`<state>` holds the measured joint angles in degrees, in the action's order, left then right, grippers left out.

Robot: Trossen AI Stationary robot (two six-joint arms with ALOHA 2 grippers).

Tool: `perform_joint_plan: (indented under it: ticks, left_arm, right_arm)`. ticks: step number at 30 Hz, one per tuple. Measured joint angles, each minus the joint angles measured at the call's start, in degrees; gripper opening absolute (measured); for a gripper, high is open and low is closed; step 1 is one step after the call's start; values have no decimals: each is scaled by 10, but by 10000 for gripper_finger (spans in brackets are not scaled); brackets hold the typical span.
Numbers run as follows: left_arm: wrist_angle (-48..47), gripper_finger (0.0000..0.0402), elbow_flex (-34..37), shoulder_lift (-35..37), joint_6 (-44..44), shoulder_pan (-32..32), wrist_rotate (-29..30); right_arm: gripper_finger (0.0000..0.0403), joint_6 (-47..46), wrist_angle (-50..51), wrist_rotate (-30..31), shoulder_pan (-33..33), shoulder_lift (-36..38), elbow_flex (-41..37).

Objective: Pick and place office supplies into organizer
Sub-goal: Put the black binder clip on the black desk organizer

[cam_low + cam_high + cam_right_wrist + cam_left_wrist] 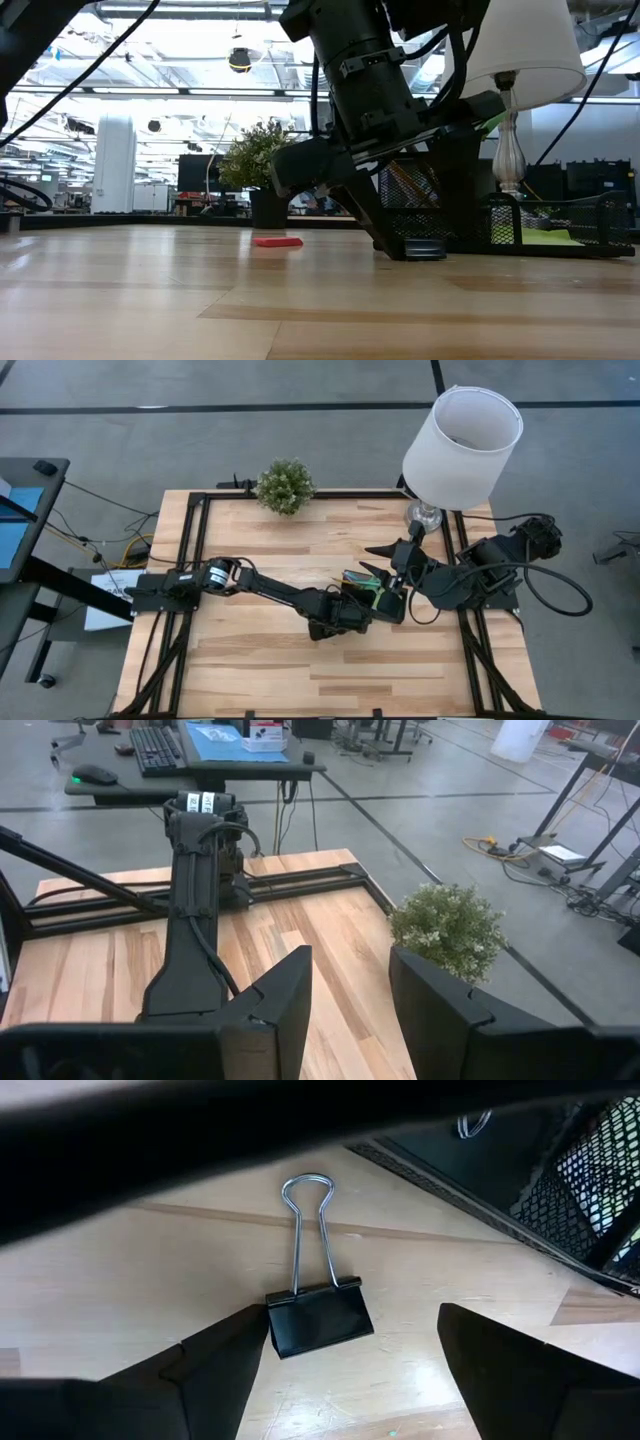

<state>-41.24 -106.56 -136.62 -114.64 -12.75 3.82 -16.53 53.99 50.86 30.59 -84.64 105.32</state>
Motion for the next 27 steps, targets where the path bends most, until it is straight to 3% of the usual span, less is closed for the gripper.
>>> perform_joint_plan:
  ticks: [5,7,14,21,27]
  left_arm:
    - [3,300,0,0,28,-2,14]
    - [8,300,0,0,70,-7,51]
    - [18,300,1,1,230,-9,51]
    - [26,300,1,0,226,-9,71]
    - [17,282,1,-2,171,-9,75]
  right_arm:
    - [129,0,-1,0,0,0,0]
    - [129,0,-1,0,0,0,0]
    - [129,0,-1,0,0,0,0]
    - [129,0,-1,0,0,0,0]
    - [129,0,-1,0,0,0,0]
